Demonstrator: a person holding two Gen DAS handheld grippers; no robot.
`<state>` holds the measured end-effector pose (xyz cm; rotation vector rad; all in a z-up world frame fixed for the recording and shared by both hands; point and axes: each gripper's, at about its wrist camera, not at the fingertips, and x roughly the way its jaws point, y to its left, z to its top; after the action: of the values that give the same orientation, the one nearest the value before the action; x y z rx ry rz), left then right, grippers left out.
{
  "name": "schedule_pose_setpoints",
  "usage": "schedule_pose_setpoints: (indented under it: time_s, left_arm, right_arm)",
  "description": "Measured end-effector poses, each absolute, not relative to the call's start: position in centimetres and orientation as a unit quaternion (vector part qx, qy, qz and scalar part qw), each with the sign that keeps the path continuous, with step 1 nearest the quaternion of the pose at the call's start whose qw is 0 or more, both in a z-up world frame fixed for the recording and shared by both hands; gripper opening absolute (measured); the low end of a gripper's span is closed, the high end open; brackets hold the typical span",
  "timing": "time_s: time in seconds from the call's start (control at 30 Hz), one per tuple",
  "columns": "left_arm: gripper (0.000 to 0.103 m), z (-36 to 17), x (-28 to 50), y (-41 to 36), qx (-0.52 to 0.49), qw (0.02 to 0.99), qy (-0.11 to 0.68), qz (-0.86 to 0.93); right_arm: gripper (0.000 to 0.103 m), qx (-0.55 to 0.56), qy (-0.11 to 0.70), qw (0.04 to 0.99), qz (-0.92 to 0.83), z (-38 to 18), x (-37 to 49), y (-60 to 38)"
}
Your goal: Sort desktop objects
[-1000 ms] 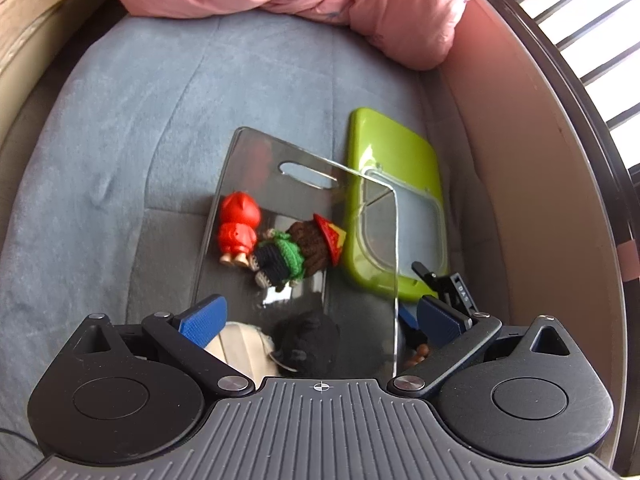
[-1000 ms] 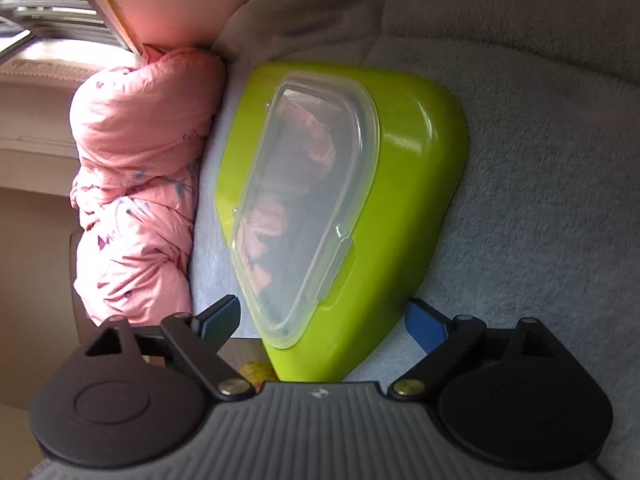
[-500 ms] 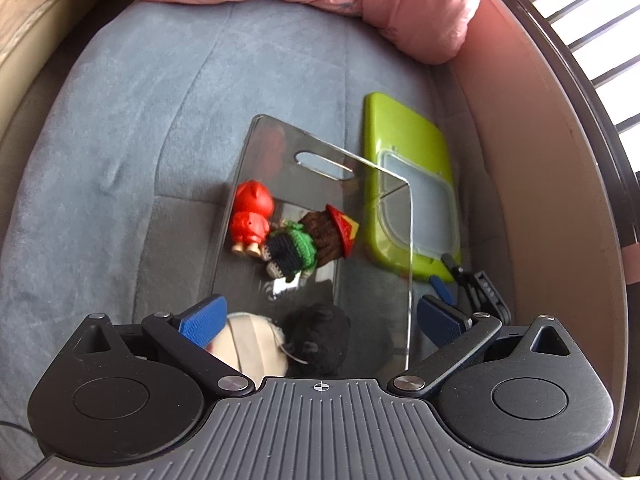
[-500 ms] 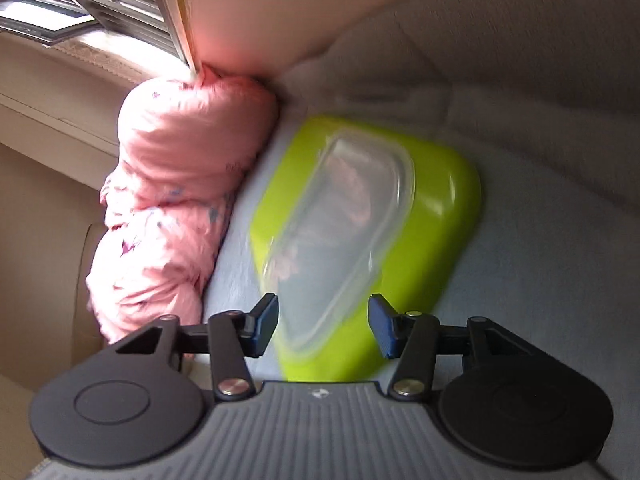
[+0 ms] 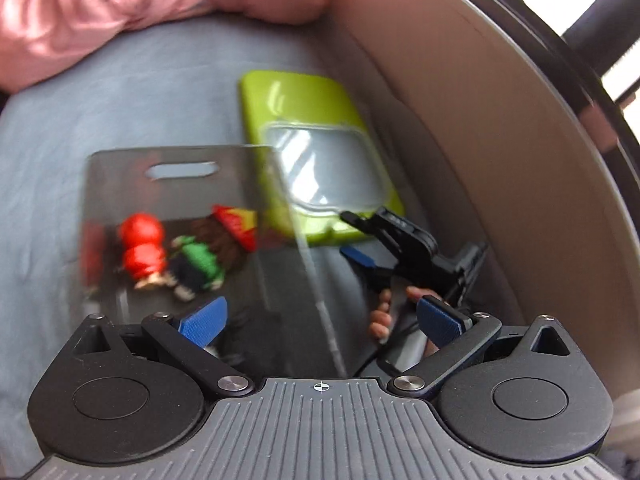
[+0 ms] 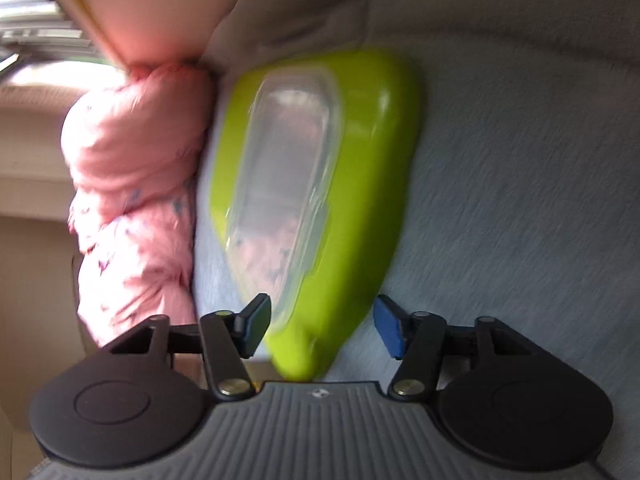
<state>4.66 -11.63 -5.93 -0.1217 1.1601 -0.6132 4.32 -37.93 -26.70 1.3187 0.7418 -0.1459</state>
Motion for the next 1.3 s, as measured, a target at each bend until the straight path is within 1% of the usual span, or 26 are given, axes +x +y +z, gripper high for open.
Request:
schedule_pose_setpoints:
  time_s: [0.07, 0.13, 0.17, 0.27, 0.33, 0.37, 0.4, 0.47, 0.57, 0.63, 0.67, 0.73, 0.77, 0.8, 0.83, 0.87, 0.9, 0.93, 0.97, 1.07, 1.17, 1.23, 1.3]
  left_arm:
    - [0.103, -7.7, 6.5, -15.6, -0.057, 0.768, 0.54, -0.338]
    - [0.103, -9.3, 8.0, -18.8, -0.047, 0.767, 0.529, -0.359]
    - [0.103, -10.0, 8.6, -20.3, -0.042, 0.768, 0.523, -0.367]
    - [0.103, -11.5, 10.0, -21.6, -0.083, 0.756, 0.532, -0.373]
    - [0.103, -12.0, 10.6, -21.4, -0.1, 0.752, 0.539, -0.365]
    - [0.103, -12.1, 10.9, -21.2, -0.102, 0.754, 0.541, -0.358]
    - [0.103, -12.1, 11.2, -21.0, -0.104, 0.757, 0.541, -0.351]
    - [0.103, -12.3, 11.8, -20.5, -0.109, 0.76, 0.544, -0.338]
    - [0.103, -12.4, 12.5, -19.9, -0.113, 0.764, 0.551, -0.316]
    - [0.103, -12.3, 12.4, -19.4, -0.106, 0.773, 0.55, -0.298]
    - [0.103, -12.2, 12.2, -19.2, -0.098, 0.78, 0.547, -0.288]
    - [0.103, -11.9, 12.1, -18.3, -0.09, 0.79, 0.543, -0.272]
    - [0.103, -11.7, 12.0, -17.8, -0.092, 0.793, 0.54, -0.266]
    - [0.103, -11.5, 12.0, -17.2, -0.094, 0.797, 0.537, -0.26]
    - [0.103, -11.4, 12.1, -16.5, -0.1, 0.799, 0.535, -0.255]
    - [0.103, -11.2, 12.3, -15.8, -0.107, 0.802, 0.533, -0.249]
    - [0.103, -11.1, 12.5, -15.1, -0.113, 0.804, 0.53, -0.243]
    - [0.103, -11.1, 12.7, -14.7, -0.119, 0.804, 0.53, -0.241]
    - [0.103, -11.2, 12.9, -14.3, -0.124, 0.804, 0.53, -0.239]
    - [0.103, -11.4, 13.5, -13.2, -0.14, 0.802, 0.531, -0.234]
    - [0.103, -11.6, 14.1, -12.2, -0.156, 0.8, 0.532, -0.228]
    - [0.103, -11.8, 14.5, -11.5, -0.167, 0.799, 0.532, -0.225]
    - [0.103, -12.0, 14.9, -10.9, -0.176, 0.798, 0.532, -0.223]
  right_arm:
    - [0.059, 0.585, 0.346, 0.73, -0.067, -26.9, 5.0, -39.2]
    - [0.067, 0.598, 0.355, 0.717, -0.04, -27.5, 6.1, -40.3]
    - [0.073, 0.604, 0.355, 0.713, -0.025, -27.7, 6.3, -40.8]
    - [0.074, 0.584, 0.354, 0.73, -0.002, -27.5, 6.7, -40.9]
    - [0.059, 0.563, 0.355, 0.746, -0.008, -27.3, 6.0, -40.4]
    - [0.042, 0.562, 0.361, 0.744, -0.022, -27.3, 5.5, -40.2]
    - [0.038, 0.561, 0.368, 0.741, -0.036, -27.3, 4.9, -40.0]
    - [0.039, 0.584, 0.366, 0.723, -0.051, -27.6, 4.6, -39.8]
    - [0.048, 0.558, 0.379, 0.735, -0.067, -26.9, 6.8, -39.3]
    - [0.069, 0.54, 0.375, 0.75, -0.068, -26.4, 8.0, -38.4]
    - [0.087, 0.533, 0.363, 0.762, -0.057, -26.0, 8.3, -37.7]
    - [0.089, 0.49, 0.349, 0.797, -0.059, -25.2, 8.4, -36.1]
    - [0.085, 0.472, 0.336, 0.813, -0.055, -24.8, 8.2, -35.5]
    - [0.074, 0.466, 0.324, 0.822, -0.052, -24.7, 7.8, -35.4]
    - [0.068, 0.46, 0.313, 0.83, -0.049, -24.5, 7.4, -35.4]
    - [0.056, 0.47, 0.304, 0.828, -0.042, -24.5, 7.2, -35.8]
    - [0.05, 0.486, 0.297, 0.821, -0.031, -24.6, 7.2, -36.3]
    - [0.047, 0.503, 0.29, 0.814, -0.02, -24.7, 7.2, -36.9]
    - [0.045, 0.512, 0.281, 0.812, -0.013, -24.6, 7.2, -37.3]
    - [0.045, 0.499, 0.247, 0.83, 0.0, -23.8, 7.7, -38.1]
    - [0.046, 0.504, 0.27, 0.82, -0.013, -24.4, 9.6, -38.8]
    - [0.052, 0.518, 0.291, 0.804, -0.036, -25.3, 10.7, -39.0]
    - [0.053, 0.516, 0.294, 0.804, -0.04, -26.0, 12.0, -38.8]
